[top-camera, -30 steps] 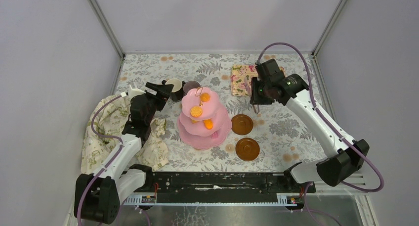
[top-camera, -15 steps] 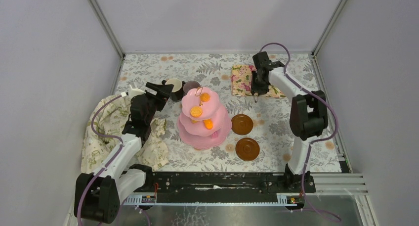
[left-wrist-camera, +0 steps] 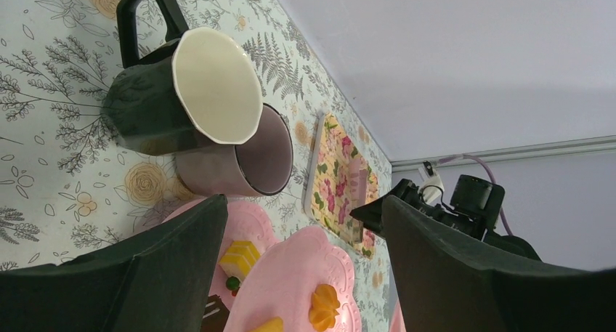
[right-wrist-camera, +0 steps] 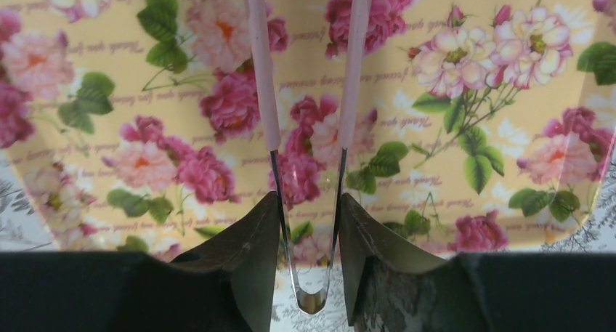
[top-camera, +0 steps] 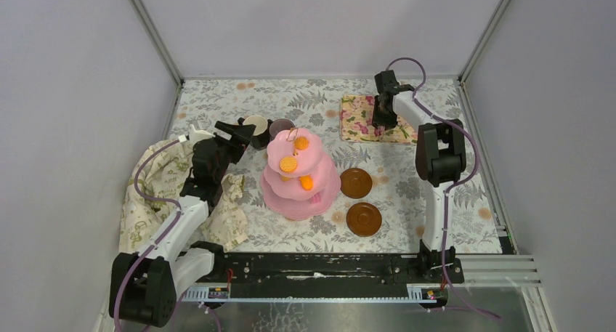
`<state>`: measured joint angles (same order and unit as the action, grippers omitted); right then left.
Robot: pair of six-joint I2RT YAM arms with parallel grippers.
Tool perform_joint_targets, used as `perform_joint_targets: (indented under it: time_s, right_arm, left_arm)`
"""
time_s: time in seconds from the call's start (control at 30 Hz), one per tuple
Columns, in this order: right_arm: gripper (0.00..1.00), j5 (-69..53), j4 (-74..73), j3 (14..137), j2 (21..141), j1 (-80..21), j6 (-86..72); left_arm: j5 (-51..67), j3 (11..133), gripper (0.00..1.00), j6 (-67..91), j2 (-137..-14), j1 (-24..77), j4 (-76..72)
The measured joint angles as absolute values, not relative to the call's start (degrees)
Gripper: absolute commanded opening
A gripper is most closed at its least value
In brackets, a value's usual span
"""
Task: Serve the afternoon tea
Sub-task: Place the clamp on the tray.
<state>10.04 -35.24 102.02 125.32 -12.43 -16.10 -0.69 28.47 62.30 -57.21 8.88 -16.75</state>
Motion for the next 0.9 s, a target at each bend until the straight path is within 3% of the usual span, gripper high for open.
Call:
perform_joint_targets:
  time_s: [0.43,0.9]
  right_arm:
    - [0.54,11.99,-35.22,104.95,129.45,-12.14,-15.09]
    - [0.54,12.95,-35.14,104.95,124.14,-13.26,-13.85]
  left_arm:
    - [-0.93,28.47,0.85,62.19,-57.6,8.88,-16.75]
    - [-0.95,28.47,0.84,62.19,-58.06,8.88,-16.75]
